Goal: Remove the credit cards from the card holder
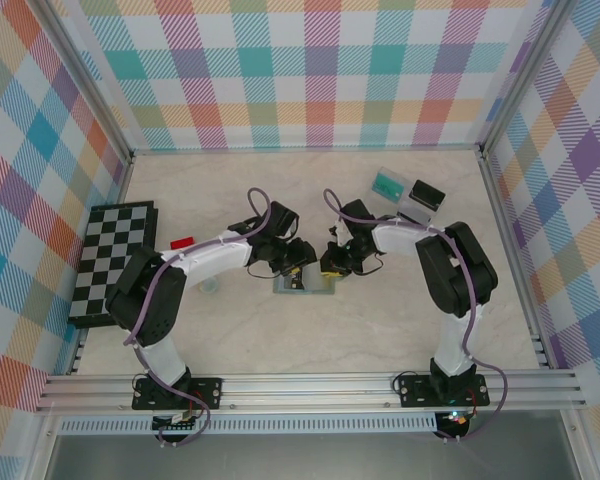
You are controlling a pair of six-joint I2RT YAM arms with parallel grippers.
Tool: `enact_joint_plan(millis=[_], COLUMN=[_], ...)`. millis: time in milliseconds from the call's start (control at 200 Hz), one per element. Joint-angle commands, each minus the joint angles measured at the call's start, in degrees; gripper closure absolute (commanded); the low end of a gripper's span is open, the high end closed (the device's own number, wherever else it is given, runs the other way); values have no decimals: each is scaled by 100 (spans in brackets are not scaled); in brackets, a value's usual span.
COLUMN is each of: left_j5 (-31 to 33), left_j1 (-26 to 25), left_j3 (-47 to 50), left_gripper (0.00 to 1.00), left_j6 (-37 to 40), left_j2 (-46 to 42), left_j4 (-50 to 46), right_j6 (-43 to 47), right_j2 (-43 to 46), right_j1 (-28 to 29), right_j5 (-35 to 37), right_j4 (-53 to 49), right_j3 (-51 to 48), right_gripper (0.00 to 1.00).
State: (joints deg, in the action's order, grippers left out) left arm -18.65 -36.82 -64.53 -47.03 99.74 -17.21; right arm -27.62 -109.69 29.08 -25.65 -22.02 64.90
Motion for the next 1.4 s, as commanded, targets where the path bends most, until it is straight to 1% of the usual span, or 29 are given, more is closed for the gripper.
enact_joint_plan(millis=[0, 90, 365, 535, 610, 730, 795, 960, 1030, 1140, 1200, 1215, 1260, 1395], left_j5=[-314, -402, -499, -517, -387, -21, 62, 124, 115, 4, 2, 9, 32, -13], left_j1=[34, 13, -86, -124, -115, -51, 4, 53, 61, 61, 63, 61, 61, 63], left_j3=[370, 557, 575, 504, 443, 273, 214, 74, 31, 4, -62, -80, -118, -206], left_gripper=[60, 60, 63, 63, 63, 66, 68, 73, 75, 77, 77, 77, 77, 76], left_j6=[-396, -619, -754, -769, -680, -474, -392, -304, -318, -318, -303, -298, -281, -255], left_j2=[-187, -165, 40, 185, 171, 89, 89, 283, 368, 486, 558, 575, 612, 741], left_j4=[841, 1297, 1583, 1577, 1367, 771, 546, 187, 183, 177, 180, 3, -87, -142], right_j6=[63, 21, -176, -257, -232, -175, -158, -106, -124, -99, -78, -73, -68, -33], right_j2=[362, 703, 1420, 1743, 1841, 1673, 1482, 1037, 893, 754, 651, 624, 553, 384], right_j1=[-16, -59, -191, -230, -232, -219, -173, 56, 67, 63, 70, 68, 64, 67], right_j5=[-180, -166, 583, 862, 792, 275, 5, -140, -114, 117, 223, 252, 322, 541], right_j4=[132, 402, 822, 1066, 1195, 1359, 1378, 1099, 1006, 727, 554, 512, 401, 152], right_j3=[-202, -439, -976, -1251, -1337, -1277, -1179, -813, -728, -584, -487, -462, -415, -289], right_gripper=[84, 82, 81, 80, 79, 80, 81, 83, 84, 84, 84, 84, 84, 84])
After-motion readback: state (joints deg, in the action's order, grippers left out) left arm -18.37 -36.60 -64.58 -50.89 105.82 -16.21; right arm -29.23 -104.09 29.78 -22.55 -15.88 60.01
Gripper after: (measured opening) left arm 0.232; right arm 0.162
